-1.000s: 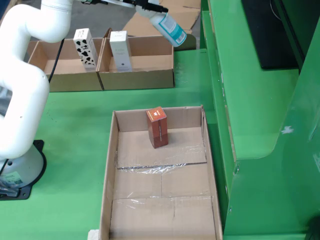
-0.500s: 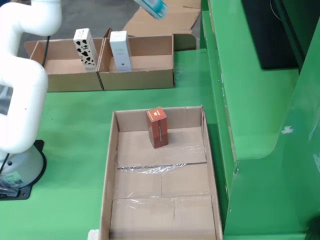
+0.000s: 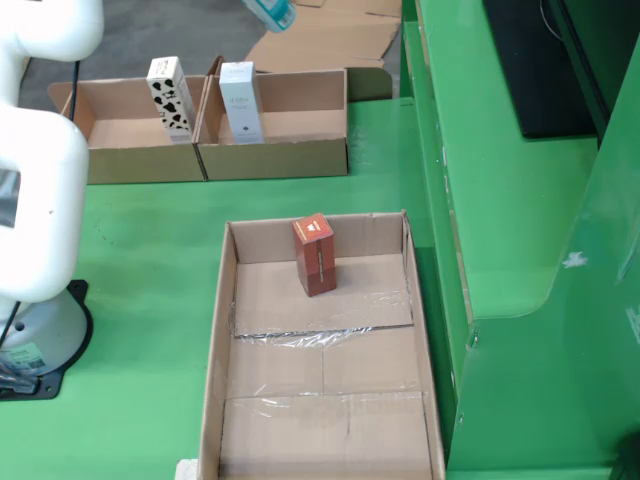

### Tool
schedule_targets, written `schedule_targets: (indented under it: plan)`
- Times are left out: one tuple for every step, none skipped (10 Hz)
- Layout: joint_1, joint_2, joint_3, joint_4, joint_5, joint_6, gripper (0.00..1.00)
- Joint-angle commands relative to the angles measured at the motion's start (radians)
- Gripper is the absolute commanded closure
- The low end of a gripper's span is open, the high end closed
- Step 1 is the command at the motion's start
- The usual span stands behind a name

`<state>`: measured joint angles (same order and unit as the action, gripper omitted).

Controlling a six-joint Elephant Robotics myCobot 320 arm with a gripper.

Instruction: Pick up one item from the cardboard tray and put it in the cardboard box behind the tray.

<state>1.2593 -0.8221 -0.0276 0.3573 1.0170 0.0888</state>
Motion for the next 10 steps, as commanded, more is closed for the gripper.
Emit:
schedule_targets:
  plan:
    - [0.026,0.051,0.028,-0.153,0.011,0.019,1.00]
    - [0.025,0.043,0.028,-0.132,0.001,0.014,1.00]
    - [0.025,0.043,0.028,-0.132,0.001,0.014,1.00]
    - [0.008,0.049,0.028,-0.174,0.026,0.039,1.00]
    - [-0.020,0.031,0.028,-0.155,0.036,0.037,1.00]
    - [-0.030,0.031,0.028,-0.149,0.035,0.032,1.00]
    - [-0.024,0.036,0.028,-0.145,0.030,0.029,1.00]
    - [0.010,0.026,0.028,-0.093,-0.007,0.002,1.00]
    - [0.037,0.026,0.028,-0.086,-0.018,-0.008,1.00]
    - [0.037,0.026,0.028,-0.086,-0.018,-0.008,1.00]
